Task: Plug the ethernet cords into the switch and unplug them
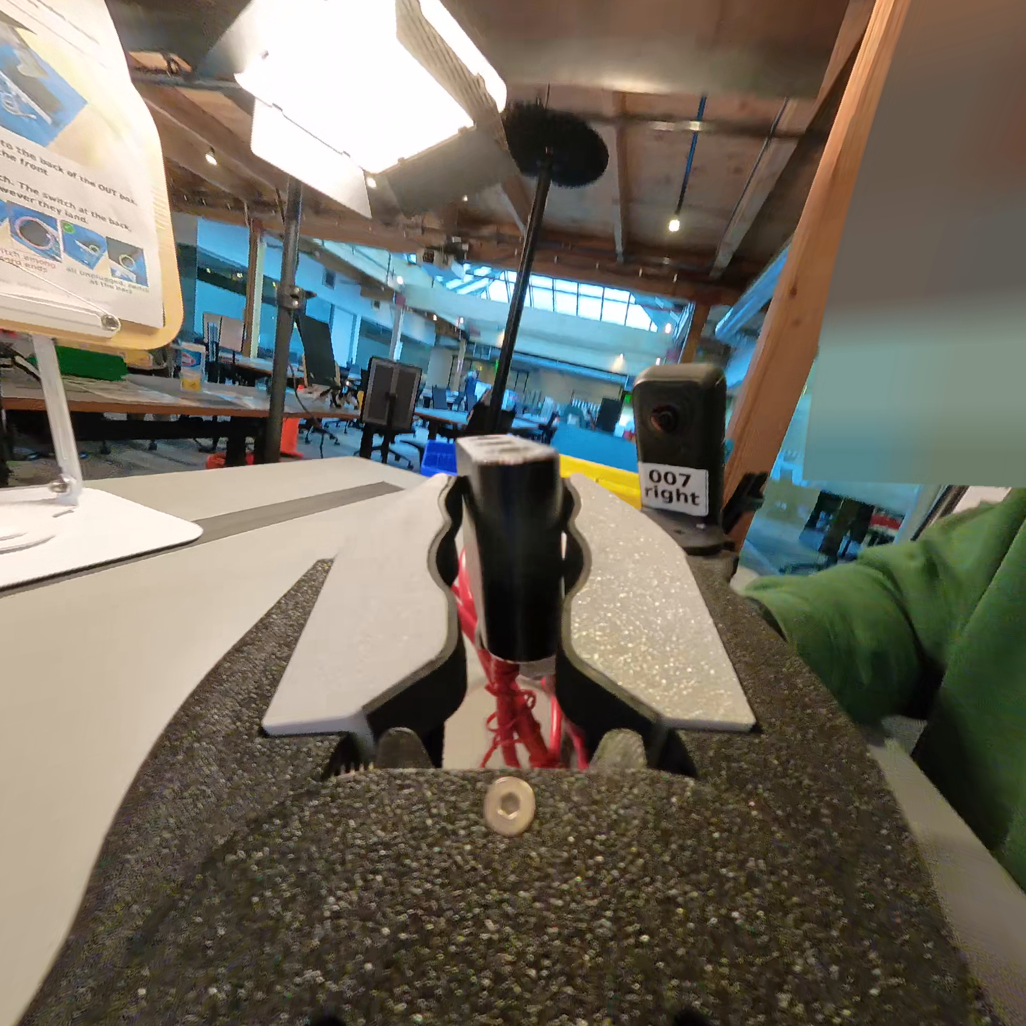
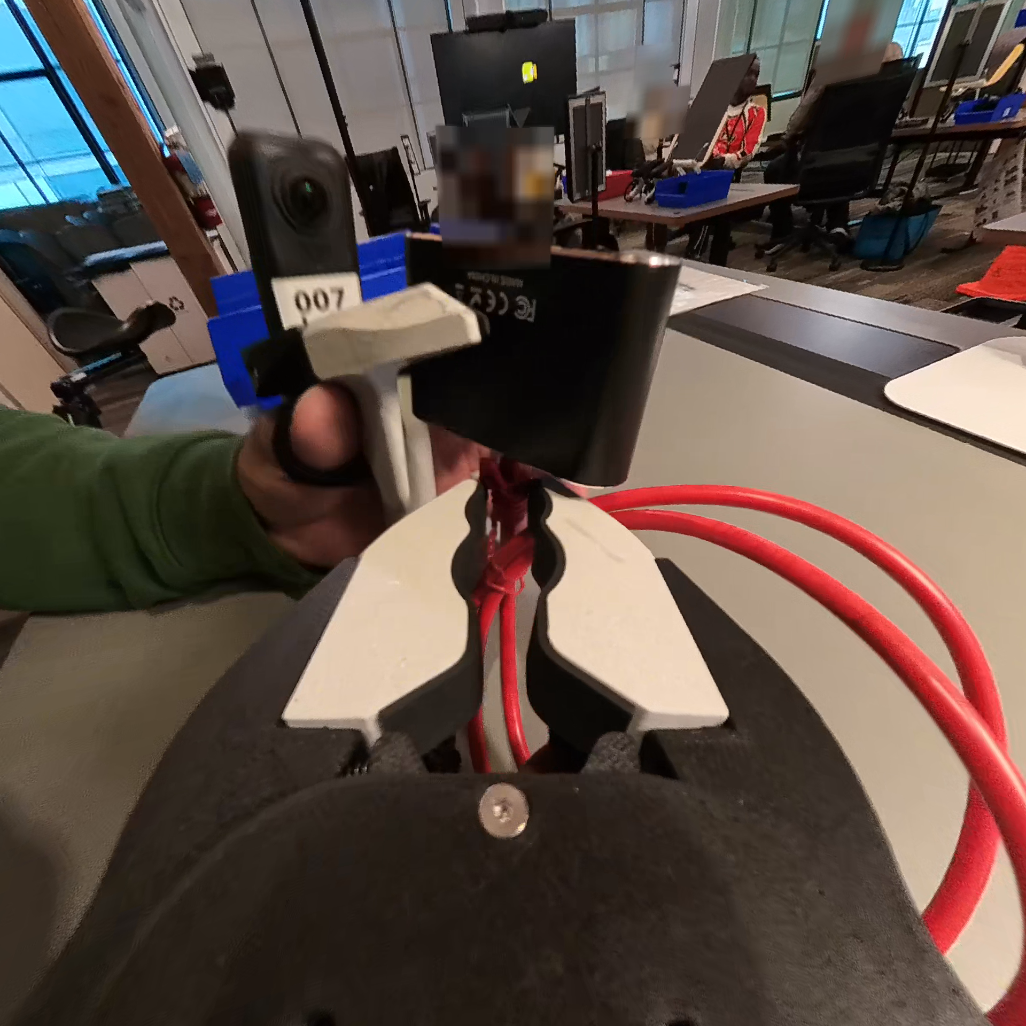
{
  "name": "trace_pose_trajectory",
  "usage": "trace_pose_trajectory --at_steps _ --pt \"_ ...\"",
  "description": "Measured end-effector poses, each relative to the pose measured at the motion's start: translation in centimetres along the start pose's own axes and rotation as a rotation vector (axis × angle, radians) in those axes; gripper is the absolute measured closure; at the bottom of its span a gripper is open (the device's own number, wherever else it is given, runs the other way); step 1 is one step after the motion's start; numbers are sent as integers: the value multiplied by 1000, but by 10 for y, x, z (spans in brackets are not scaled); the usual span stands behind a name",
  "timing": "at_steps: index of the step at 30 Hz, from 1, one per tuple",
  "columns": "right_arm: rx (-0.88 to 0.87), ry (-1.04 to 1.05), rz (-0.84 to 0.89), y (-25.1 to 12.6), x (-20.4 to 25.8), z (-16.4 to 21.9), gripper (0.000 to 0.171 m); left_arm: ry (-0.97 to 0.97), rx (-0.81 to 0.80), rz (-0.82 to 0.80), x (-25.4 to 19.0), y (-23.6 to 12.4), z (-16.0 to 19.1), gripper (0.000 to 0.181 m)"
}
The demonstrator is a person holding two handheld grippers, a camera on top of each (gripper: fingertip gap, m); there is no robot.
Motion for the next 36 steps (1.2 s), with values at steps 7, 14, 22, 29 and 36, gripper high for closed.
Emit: trace_pose_trajectory --at_steps 7,14,22,29,36 --pt "141 -108 0 -4 -7 9 158 2 227 -7 8 -10 -12 148" --pt "210 -312 41 -5 -2 11 158 37 408 -43 7 -4 13 152" --pt "163 -268 16 -8 -5 8 157 116 377 14 4 -5 13 153" --pt "30 -67 -183 -13 1 1 150 102 305 166 -5 -6 16 153" --pt "46 -54 -199 -14 0 2 152 94 284 168 -5 -6 15 153"
Point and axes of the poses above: each gripper's, where its closed fingertips meet, y out along the fingers, z out of its underside, x = y × z across the jaws, the point moved 6 cm from there along -y, back along the fingers, and after that the axes turned 8 degrees about -y, right-handed, at the moved point
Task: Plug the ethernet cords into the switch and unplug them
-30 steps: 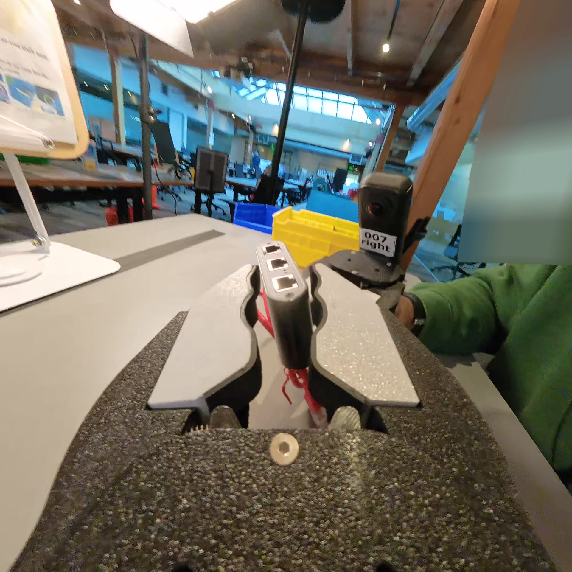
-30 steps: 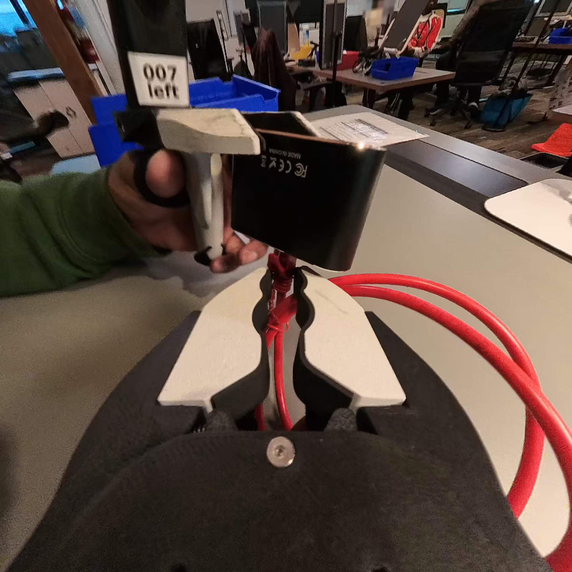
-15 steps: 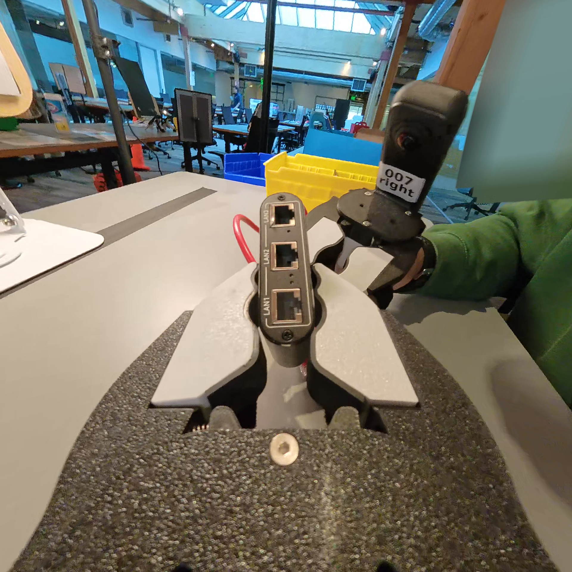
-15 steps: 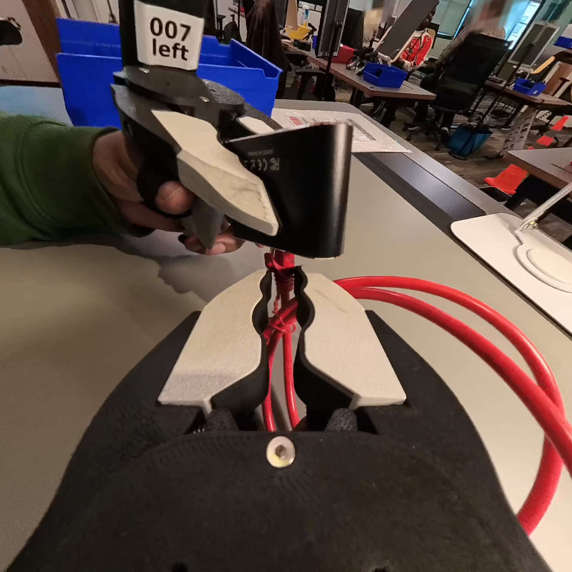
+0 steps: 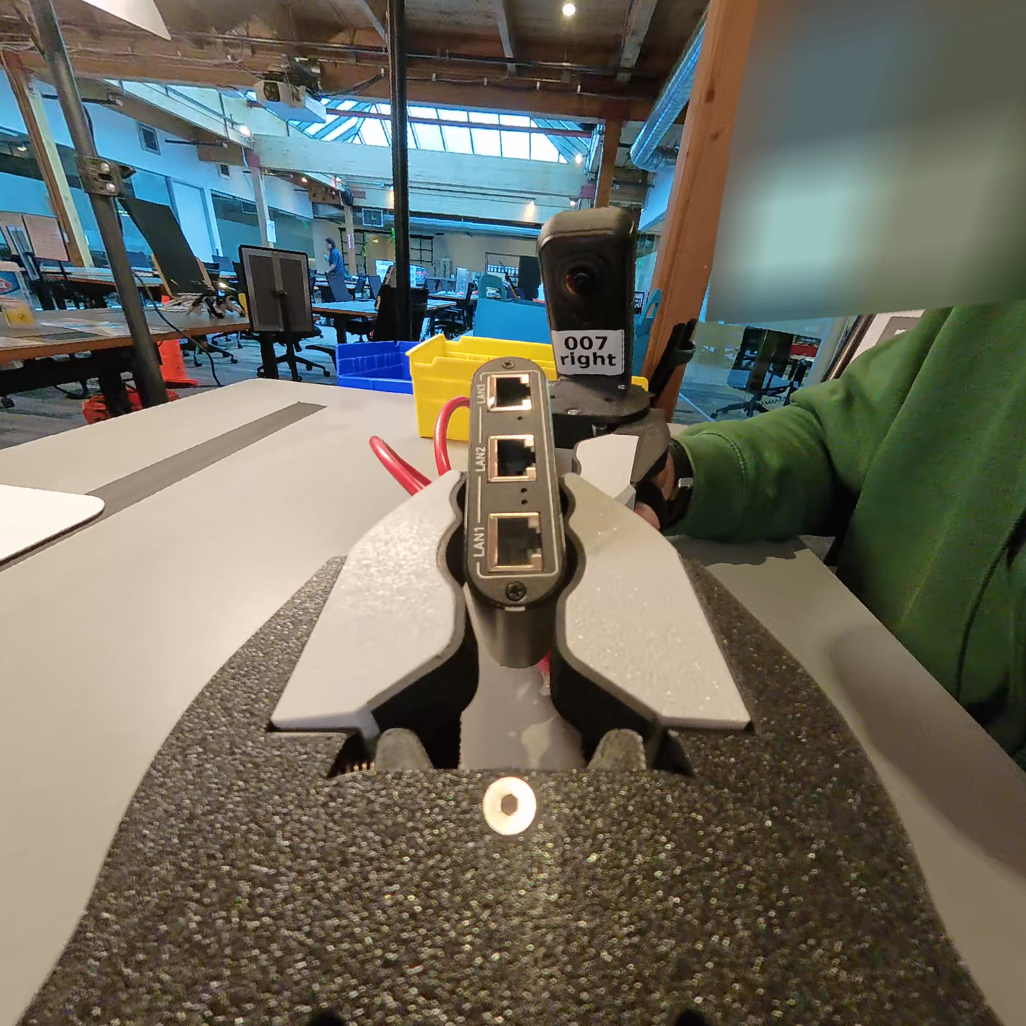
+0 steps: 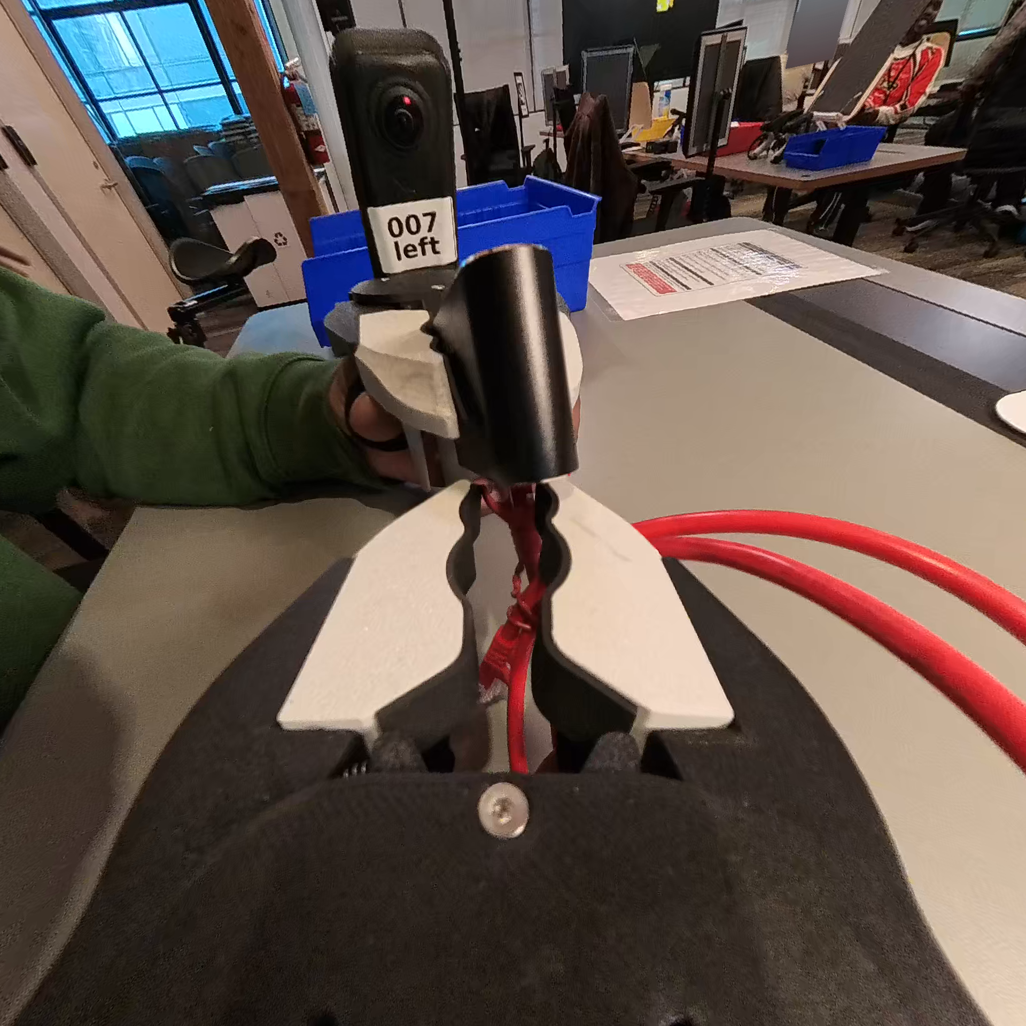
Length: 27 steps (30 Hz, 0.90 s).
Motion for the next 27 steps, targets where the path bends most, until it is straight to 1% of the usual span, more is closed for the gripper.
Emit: trace_pose_trajectory --at_steps 12,17,23,27 --pt "-6 24 10 0 -1 3 154 -32 -20 2 2 -1 -1 153" --pt "4 14 93 -1 -3 2 155 -27 -12 -43 4 0 -1 153" --pt "17 128 155 -2 -7 3 156 72 27 -111 3 3 2 153" --pt "-17 254 135 -1 -9 7 157 141 43 -132 2 3 3 153"
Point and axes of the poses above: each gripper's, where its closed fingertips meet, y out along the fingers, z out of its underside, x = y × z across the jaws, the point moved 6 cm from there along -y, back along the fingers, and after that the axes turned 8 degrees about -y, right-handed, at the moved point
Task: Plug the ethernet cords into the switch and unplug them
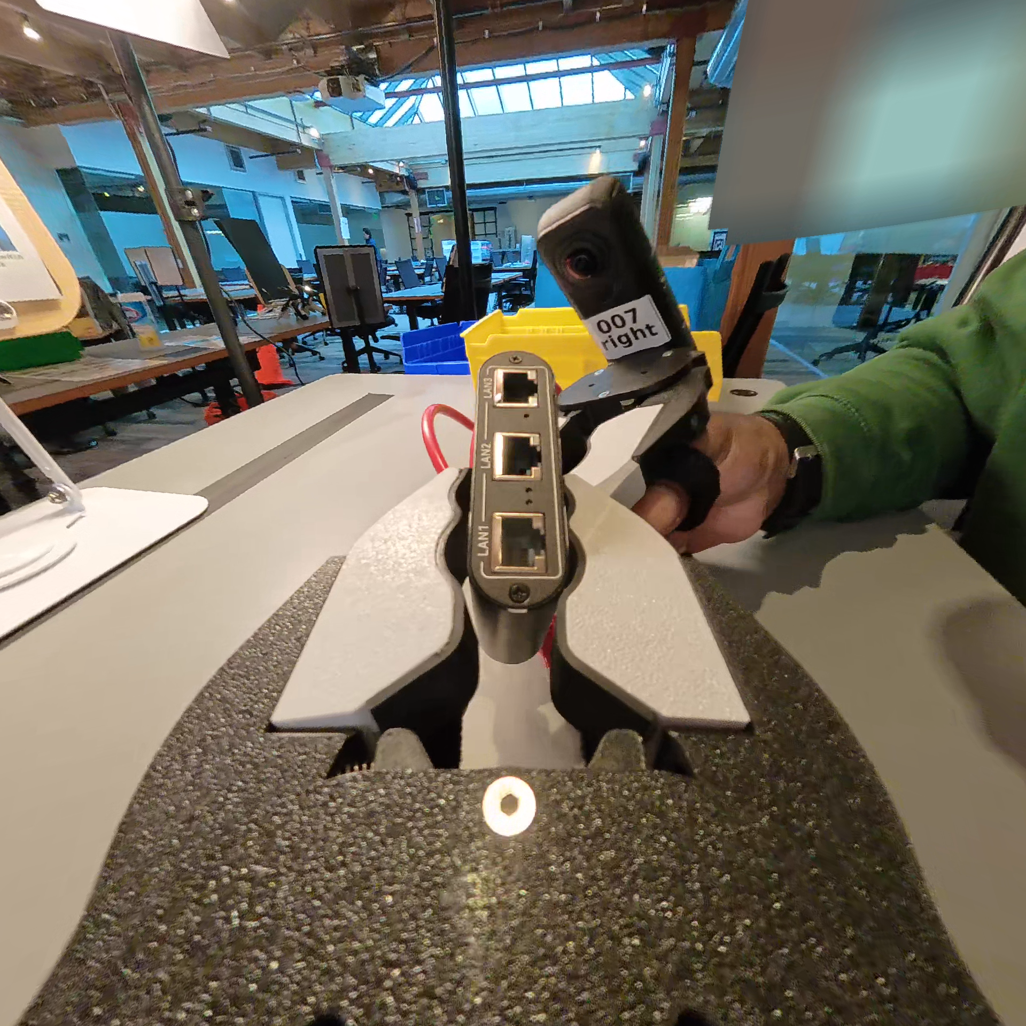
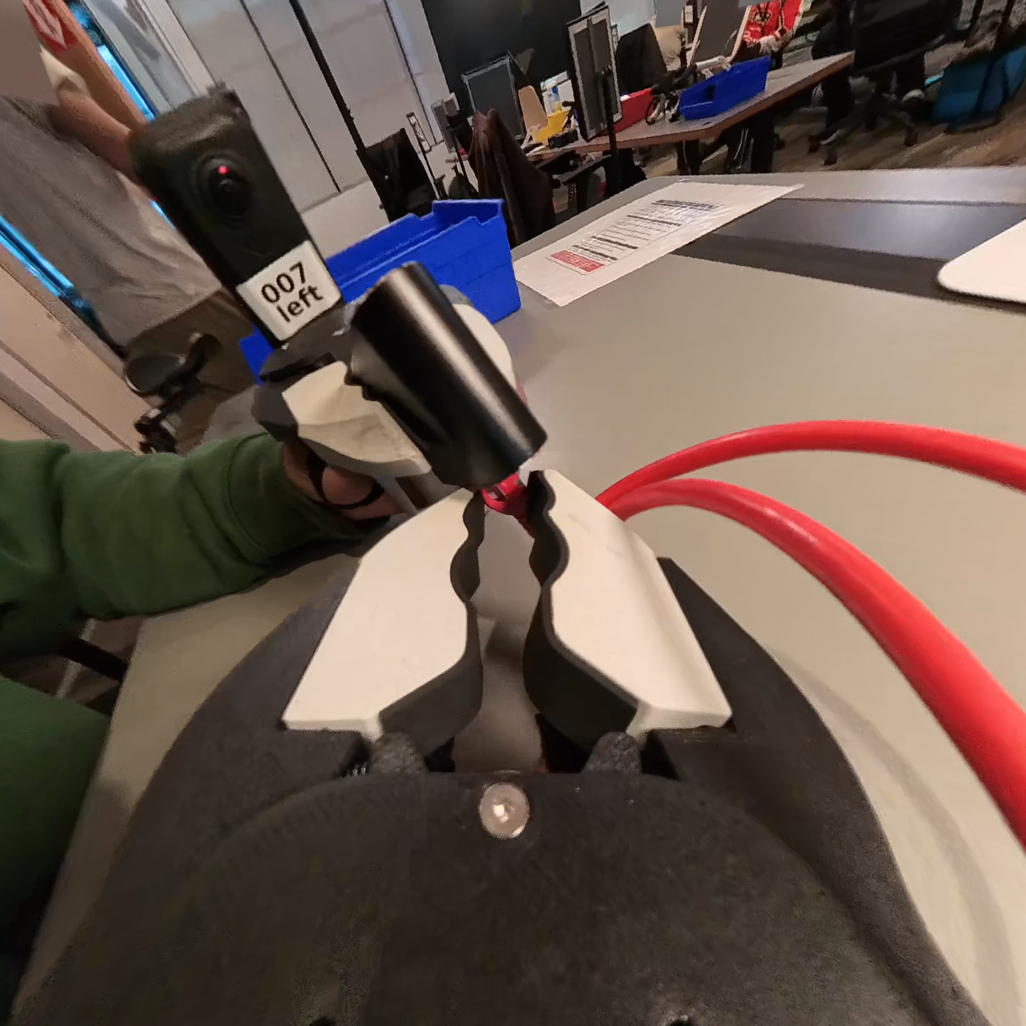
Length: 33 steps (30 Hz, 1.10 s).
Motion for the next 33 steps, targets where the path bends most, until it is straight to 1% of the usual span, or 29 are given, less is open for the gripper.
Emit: trace_pose_trajectory --at_steps 3,5,10,12,14,15,18,20,23,26,27,29,30,32,33 --pt "-17 45 -16 0 -2 1 156 45 -5 -15 -1 0 0 153" --pt "-23 20 -11 -1 -1 0 156 73 -15 -18 -2 0 0 153" --pt "-19 -23 14 -2 1 -4 157 -3 -49 15 1 -1 -3 153" --pt "-18 9 27 -2 1 -3 157 20 -45 0 0 -1 -2 153" --pt "-44 108 8 -2 -1 -1 157 108 -33 -34 -3 0 -2 153" --pt "-49 116 0 -1 -1 0 157 119 -19 -44 -3 0 -1 153" --pt "-54 29 17 -2 0 -2 157 143 -34 -50 -5 0 -3 153" --pt "-44 -32 43 -3 1 -4 157 183 -17 -54 -6 -1 -3 153" --pt "-1 -199 119 -3 3 -5 156 92 -29 -38 -2 -1 -1 153" --pt "-4 -205 120 -4 1 -7 157 -24 -38 -25 3 0 -2 153" --pt "-11 -179 113 -4 0 -7 157 -35 -39 -28 3 0 -2 153" --pt "-50 -8 41 -5 -4 -5 158 4 -33 -45 2 0 -2 153" --pt "-63 70 10 -4 -6 -3 158 65 -15 -62 0 1 -1 153" --pt "-92 178 -46 -3 -8 1 160 259 18 -81 -7 0 -1 154" --pt "-96 205 8 -5 -15 3 159 327 -3 -38 -14 -4 -5 153"
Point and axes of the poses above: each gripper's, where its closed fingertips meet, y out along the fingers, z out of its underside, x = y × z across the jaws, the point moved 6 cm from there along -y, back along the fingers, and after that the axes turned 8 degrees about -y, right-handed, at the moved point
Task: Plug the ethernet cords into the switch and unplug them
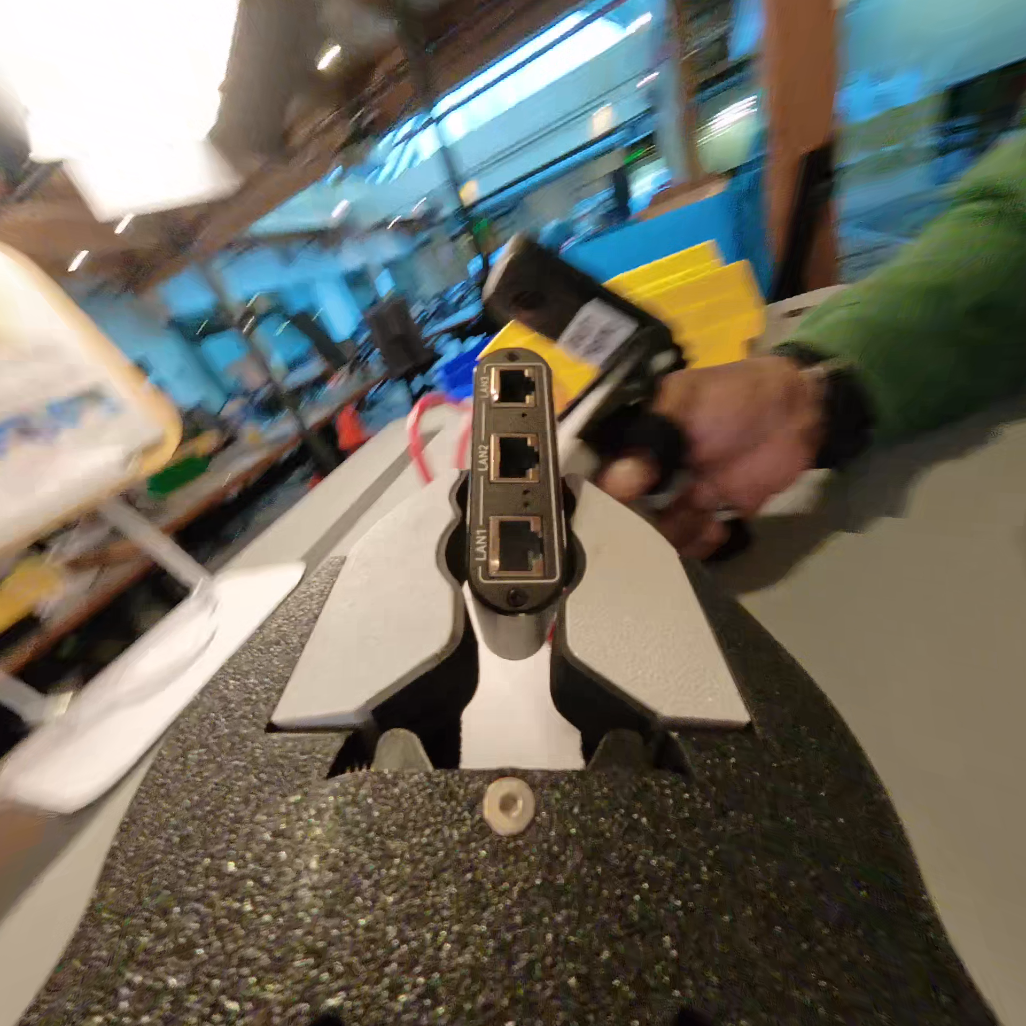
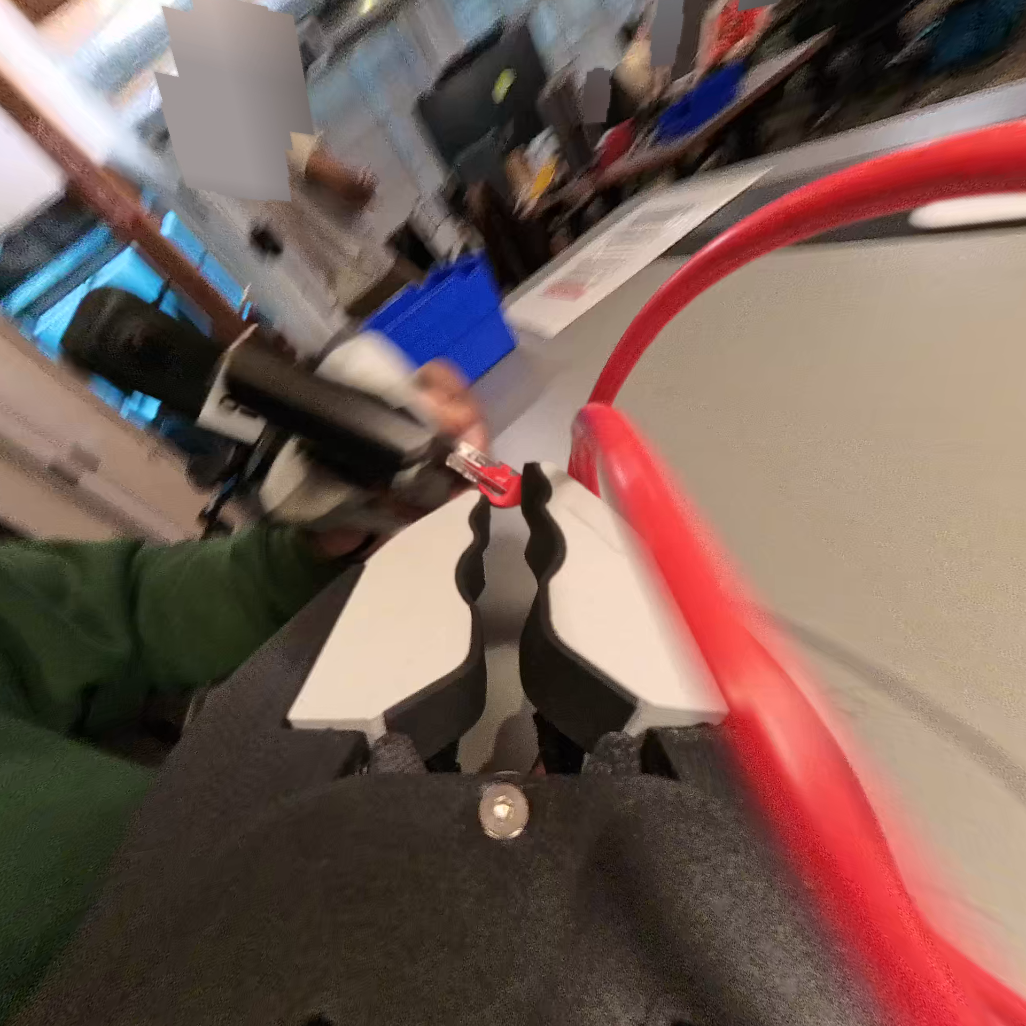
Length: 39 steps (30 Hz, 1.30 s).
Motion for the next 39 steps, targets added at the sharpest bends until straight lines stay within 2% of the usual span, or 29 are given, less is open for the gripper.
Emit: trace_pose_trajectory --at_steps 1,3,5,10,18,19,20,23,31,39 --pt "-51 15 44 -8 -11 -7 158 25 -42 50 -6 -4 -7 153" --pt "-62 -45 92 -23 -30 -20 157 -46 -6 -64 5 -5 -9 153" --pt "-64 -41 22 -30 -32 -27 156 -148 -49 -118 16 -6 -8 153" --pt "49 -136 -38 -13 -13 -12 156 -501 -184 -145 39 -13 7 154" --pt "174 -125 16 -13 -25 -5 156 -708 -216 -132 53 -20 15 155" --pt "212 -119 38 -14 -28 -3 156 -722 -223 -134 54 -21 16 154" --pt "251 -127 72 -15 -31 -1 171 -731 -230 -133 55 -22 16 154" --pt "391 -218 143 -14 -37 12 171 -736 -230 -131 55 -23 16 155" --pt "467 -398 185 -10 -28 14 171 -701 -198 -130 50 -21 15 155" --pt "558 -607 261 -13 -24 13 152 -717 -184 -140 52 -21 17 155"
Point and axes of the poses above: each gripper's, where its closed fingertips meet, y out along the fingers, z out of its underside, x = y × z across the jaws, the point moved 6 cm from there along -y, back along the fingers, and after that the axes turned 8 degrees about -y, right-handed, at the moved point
